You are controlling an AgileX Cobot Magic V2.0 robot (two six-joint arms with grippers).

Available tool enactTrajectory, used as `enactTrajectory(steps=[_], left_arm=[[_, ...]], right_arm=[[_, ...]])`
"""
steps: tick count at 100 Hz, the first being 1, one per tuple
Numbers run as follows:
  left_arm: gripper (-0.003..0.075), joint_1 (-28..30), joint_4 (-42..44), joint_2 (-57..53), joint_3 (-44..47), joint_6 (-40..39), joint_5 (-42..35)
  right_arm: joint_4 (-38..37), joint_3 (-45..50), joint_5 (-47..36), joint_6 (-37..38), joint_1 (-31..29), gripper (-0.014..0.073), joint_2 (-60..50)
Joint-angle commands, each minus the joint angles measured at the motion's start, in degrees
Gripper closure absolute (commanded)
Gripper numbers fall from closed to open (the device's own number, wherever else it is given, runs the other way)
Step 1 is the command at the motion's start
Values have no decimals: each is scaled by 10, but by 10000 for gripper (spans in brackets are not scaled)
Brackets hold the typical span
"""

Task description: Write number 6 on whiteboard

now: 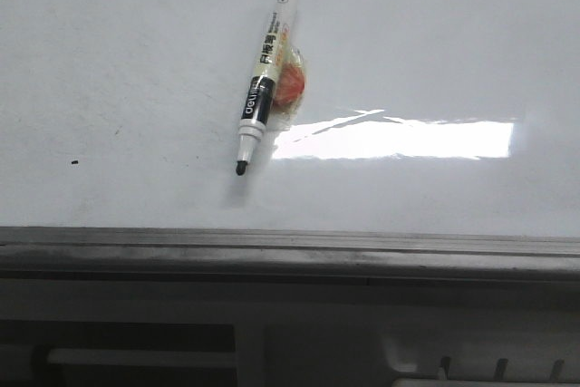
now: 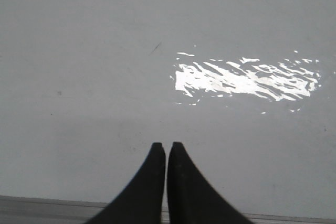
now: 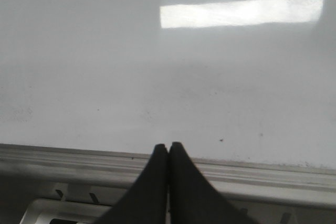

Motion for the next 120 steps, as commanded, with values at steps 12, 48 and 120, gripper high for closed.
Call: enactTrajectory(steps=[12, 48, 120], left_arm=[[739, 0, -1, -18, 25, -5, -46], [739, 0, -1, -18, 25, -5, -46], [739, 0, -88, -18, 25, -5, -63]], right_arm=[[-12, 16, -9, -2, -4, 645, -9], [-12, 16, -9, -2, -4, 648, -9], [12, 16, -213, -2, -4, 648, -9]])
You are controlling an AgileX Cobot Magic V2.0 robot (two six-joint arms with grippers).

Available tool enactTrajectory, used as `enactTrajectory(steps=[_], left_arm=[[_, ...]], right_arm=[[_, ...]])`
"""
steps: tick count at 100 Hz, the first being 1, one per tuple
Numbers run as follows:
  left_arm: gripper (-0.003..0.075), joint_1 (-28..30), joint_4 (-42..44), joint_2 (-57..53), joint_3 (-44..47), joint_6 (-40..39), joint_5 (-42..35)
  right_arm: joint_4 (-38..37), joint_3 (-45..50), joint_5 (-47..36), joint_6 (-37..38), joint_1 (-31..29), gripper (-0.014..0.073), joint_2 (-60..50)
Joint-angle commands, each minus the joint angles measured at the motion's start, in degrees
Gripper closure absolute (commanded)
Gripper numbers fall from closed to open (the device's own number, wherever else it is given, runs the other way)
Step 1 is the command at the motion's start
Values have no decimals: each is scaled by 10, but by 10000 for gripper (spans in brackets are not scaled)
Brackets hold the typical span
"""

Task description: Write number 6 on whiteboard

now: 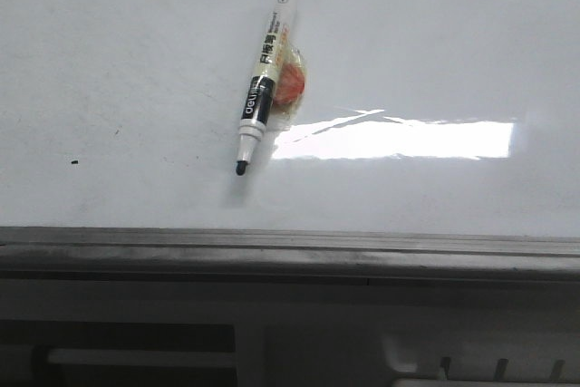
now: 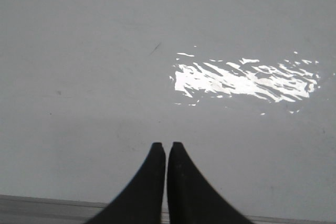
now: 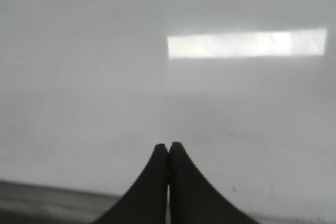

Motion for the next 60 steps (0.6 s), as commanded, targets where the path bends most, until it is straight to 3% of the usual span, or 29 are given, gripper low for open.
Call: enactTrajectory(steps=[1, 10, 17, 19, 26, 42, 50, 60], left_arm=[[739, 0, -66, -18, 25, -5, -65], [739, 0, -249, -18, 25, -6, -107], [739, 0, -410, -18, 23, -6, -124], [739, 0, -471, -18, 23, -6, -131], [739, 0, -569, -18, 23, -5, -138], [739, -2, -546, -18, 4, 4, -105], [739, -5, -455, -13, -34, 4, -61], [739, -5, -317, 23, -108, 4, 12]], right_arm=[[22, 15, -136, -3, -4, 648, -9], [24, 15, -207, -3, -4, 648, -9], [33, 15, -216, 2, -4, 648, -9], [50, 14, -214, 13, -4, 648, -9], [110, 13, -206, 25, -4, 647, -9], [213, -16, -200, 25, -4, 647, -9], [211, -57, -164, 25, -4, 647, -7], [185, -120, -59, 24, -4, 647, 7]])
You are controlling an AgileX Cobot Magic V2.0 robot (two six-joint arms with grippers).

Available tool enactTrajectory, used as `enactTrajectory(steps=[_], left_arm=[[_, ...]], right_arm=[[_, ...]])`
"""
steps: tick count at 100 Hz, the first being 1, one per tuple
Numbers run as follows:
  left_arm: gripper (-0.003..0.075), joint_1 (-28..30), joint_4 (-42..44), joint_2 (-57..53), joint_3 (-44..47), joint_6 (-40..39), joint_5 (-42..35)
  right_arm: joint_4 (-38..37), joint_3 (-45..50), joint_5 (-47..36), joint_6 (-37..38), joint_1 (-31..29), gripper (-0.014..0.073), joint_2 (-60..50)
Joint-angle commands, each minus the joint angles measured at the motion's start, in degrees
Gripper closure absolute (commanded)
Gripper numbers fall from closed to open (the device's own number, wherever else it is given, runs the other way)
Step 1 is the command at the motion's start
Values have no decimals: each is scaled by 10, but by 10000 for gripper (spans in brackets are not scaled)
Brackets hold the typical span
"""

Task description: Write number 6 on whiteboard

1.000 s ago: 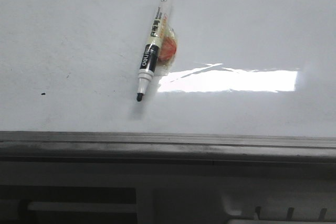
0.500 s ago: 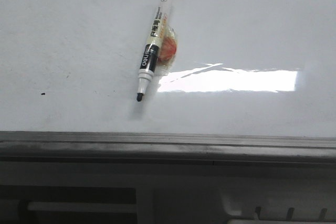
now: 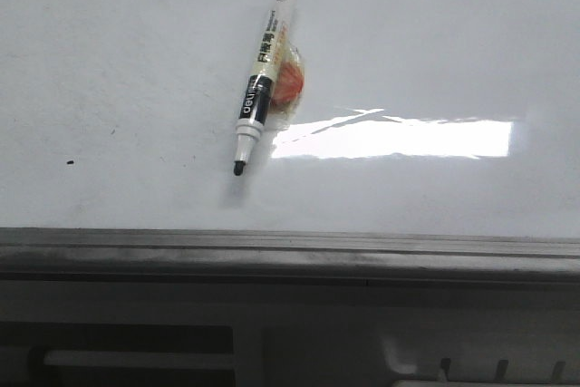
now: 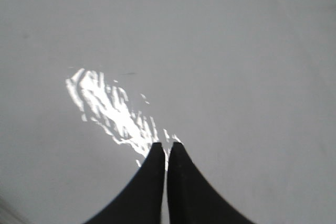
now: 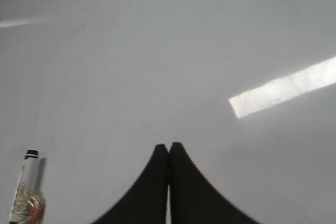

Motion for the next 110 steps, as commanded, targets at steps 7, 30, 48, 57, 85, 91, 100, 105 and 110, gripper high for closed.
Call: enactTrajectory(steps=[7, 30, 48, 57, 85, 91, 100, 105, 110], left_arm=[[739, -5, 223, 72, -139, 0, 115], [612, -10, 310, 269, -297, 166, 290], [267, -87, 197, 373, -321, 218, 270], [265, -148, 127, 435, -321, 262, 261], [293, -353, 81, 558, -321, 266, 48], [293, -396, 81, 582, -321, 266, 3], [293, -440, 77, 615, -321, 266, -60], [293, -461, 62, 632, -321, 266, -87], [293, -473, 52, 648, -321, 266, -108]], right_arm=[[-41, -106, 104, -3, -4, 647, 29], [-52, -194, 174, -64, -4, 518, 105], [-52, -227, 184, -64, -4, 249, 151], [-52, -235, 204, -64, -4, 217, 172], [-52, -238, 212, -64, -4, 218, 182], [-52, -238, 212, -64, -4, 218, 182], [-52, -238, 212, -64, -4, 218, 182], [-52, -238, 212, -64, -4, 218, 182], [-52, -238, 212, -64, -4, 218, 182]])
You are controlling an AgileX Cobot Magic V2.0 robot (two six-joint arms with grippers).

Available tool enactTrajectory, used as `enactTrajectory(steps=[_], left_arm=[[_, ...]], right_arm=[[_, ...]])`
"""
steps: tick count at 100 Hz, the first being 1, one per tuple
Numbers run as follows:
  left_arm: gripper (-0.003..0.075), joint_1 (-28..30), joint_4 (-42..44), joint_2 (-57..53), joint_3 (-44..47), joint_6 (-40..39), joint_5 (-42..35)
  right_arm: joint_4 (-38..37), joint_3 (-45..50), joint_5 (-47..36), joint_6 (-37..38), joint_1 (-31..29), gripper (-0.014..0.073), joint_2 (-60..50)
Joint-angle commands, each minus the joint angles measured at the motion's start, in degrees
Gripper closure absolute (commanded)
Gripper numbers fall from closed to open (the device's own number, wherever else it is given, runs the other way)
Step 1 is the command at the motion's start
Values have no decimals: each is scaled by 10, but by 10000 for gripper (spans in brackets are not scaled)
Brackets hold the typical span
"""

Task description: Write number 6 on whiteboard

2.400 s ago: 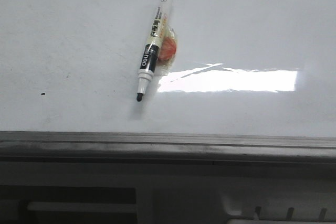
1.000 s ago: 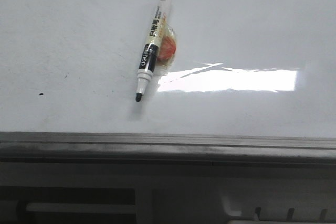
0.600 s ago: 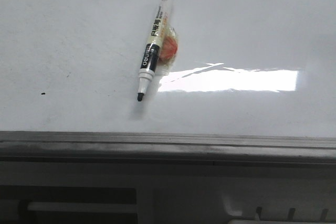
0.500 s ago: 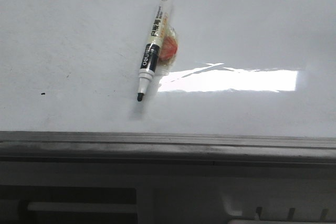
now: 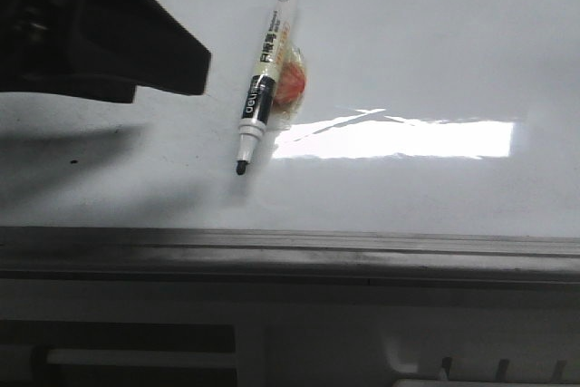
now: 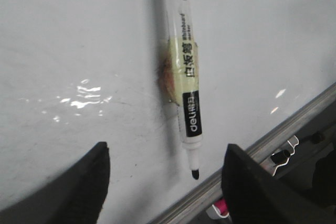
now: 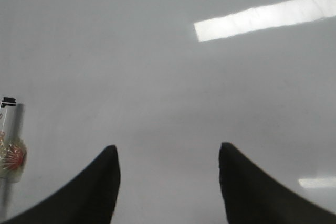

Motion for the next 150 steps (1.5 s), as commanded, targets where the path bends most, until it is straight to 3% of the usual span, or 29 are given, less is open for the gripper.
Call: enactTrajectory(steps=[1, 26, 38, 45, 55, 65, 78, 86, 96, 110, 133, 150], left_arm=[[293, -27, -24, 20, -24, 1, -81], [365, -30, -26, 95, -68, 1, -89], [434, -30, -27, 121, -76, 1, -86], [534, -30, -28, 124, -76, 1, -80], [737, -30, -26, 117, -76, 1, -65], [739, -30, -5, 94, -80, 3, -50], [739, -33, 173, 56, -114, 19, 44], [739, -45, 258, 36, -136, 73, 114], [739, -59, 261, 21, -149, 184, 181], [739, -69, 211, 14, -150, 262, 228], [739, -69, 165, 14, -150, 273, 241], [739, -69, 158, 14, -150, 274, 244]], right_arm=[[-7, -20, -41, -6, -4, 218, 11], [-7, -20, -41, -6, -4, 218, 11], [-7, -20, -41, -6, -4, 218, 11], [-1, -22, -41, -6, -4, 218, 11], [15, -37, -37, -11, -3, 218, 11], [46, -58, -27, -63, 14, 218, 11], [162, -82, 15, -248, 70, 218, 36], [235, -91, 59, -356, 114, 218, 71], [283, -91, 82, -446, 178, 218, 130], [286, -91, 26, -465, 260, 218, 192], [286, -91, -85, -480, 392, 218, 259], [287, -91, -198, -480, 444, 218, 303]])
